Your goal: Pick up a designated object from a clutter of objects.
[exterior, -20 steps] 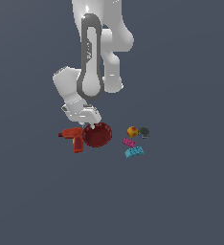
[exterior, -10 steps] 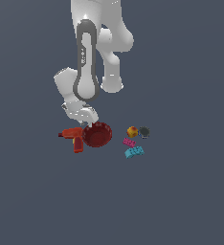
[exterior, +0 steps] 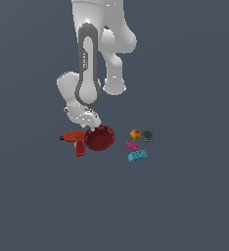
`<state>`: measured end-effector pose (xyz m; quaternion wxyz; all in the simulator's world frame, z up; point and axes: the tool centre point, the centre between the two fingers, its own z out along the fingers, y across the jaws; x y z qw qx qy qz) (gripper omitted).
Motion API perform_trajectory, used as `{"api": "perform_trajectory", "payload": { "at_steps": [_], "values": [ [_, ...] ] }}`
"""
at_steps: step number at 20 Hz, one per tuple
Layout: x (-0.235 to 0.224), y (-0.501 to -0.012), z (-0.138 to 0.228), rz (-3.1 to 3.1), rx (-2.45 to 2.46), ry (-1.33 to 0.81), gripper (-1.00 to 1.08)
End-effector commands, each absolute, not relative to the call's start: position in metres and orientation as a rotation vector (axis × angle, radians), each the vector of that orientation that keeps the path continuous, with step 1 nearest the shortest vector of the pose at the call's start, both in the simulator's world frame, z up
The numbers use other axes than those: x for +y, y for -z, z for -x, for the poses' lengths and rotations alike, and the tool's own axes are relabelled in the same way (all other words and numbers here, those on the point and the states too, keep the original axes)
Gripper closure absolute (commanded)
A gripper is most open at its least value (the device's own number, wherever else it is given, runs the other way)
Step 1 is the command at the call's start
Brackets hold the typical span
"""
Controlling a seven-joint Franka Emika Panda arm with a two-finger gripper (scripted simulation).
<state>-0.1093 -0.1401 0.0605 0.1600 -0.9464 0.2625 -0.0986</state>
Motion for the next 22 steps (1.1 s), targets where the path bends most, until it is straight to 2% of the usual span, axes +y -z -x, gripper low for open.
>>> {"api": "perform_trajectory", "payload": {
  "at_steps": [1,10,11,22],
  "values": [
    [-0.138,-0.054,0.108,2.704,0.751,0.281,-0.20],
    [-0.135,-0.039,0.104,2.704,0.753,0.281,-0.20],
    [-0.135,-0.039,0.104,2.704,0.753,0.281,1.08],
    [-0.135,-0.040,0.104,2.704,0.753,0.282,1.08]
  ]
}}
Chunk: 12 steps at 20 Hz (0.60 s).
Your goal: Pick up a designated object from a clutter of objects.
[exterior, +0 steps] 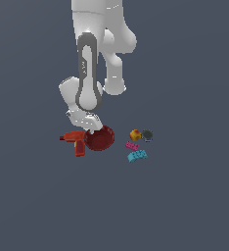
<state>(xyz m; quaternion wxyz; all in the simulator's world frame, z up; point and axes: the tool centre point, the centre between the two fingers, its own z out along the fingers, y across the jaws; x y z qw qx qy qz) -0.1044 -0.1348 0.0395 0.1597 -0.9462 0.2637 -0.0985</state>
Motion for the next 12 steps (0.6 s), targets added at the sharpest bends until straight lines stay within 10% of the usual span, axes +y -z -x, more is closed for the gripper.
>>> {"api": "perform_trajectory", "payload": {
  "at_steps": [1,12],
  "values": [
    [-0.135,-0.040,0.104,2.704,0.753,0.282,1.08],
    [-0.132,-0.067,0.106,2.704,0.754,0.281,1.08]
  ]
}}
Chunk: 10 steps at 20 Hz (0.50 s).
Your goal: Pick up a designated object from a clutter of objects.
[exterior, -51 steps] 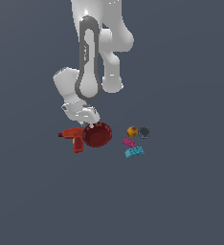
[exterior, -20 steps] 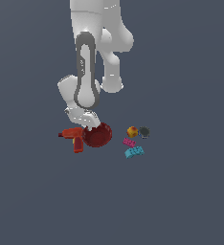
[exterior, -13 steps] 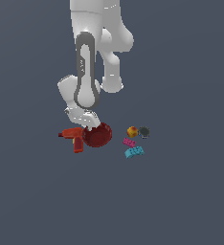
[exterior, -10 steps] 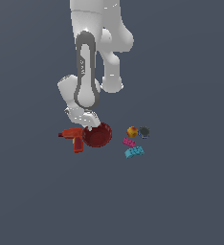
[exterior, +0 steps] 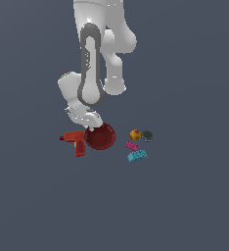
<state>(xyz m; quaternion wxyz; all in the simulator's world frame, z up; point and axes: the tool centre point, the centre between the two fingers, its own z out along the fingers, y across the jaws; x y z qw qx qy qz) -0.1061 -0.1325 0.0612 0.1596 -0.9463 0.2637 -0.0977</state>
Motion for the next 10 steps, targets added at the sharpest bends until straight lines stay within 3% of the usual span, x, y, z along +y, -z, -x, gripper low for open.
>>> {"api": "perform_trajectory", "payload": {
  "at_steps": [1,10],
  "values": [
    [-0.132,-0.072,0.106,2.704,0.754,0.281,1.08],
    [-0.128,-0.121,0.110,2.705,0.756,0.279,1.08]
  ]
}}
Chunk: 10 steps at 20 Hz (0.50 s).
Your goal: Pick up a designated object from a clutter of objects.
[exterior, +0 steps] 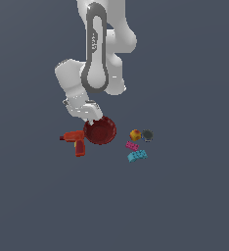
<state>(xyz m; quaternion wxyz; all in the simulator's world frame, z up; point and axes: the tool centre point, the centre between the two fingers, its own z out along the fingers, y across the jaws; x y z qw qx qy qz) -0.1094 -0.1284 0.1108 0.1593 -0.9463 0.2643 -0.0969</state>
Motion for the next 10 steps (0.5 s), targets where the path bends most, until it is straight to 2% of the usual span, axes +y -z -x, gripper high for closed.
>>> {"api": "perform_trajectory", "payload": {
  "at_steps": [1,10],
  "values": [
    [-0.127,-0.127,0.110,2.705,0.756,0.279,1.08],
    [-0.123,-0.183,0.113,2.709,0.759,0.278,1.08]
  ]
}}
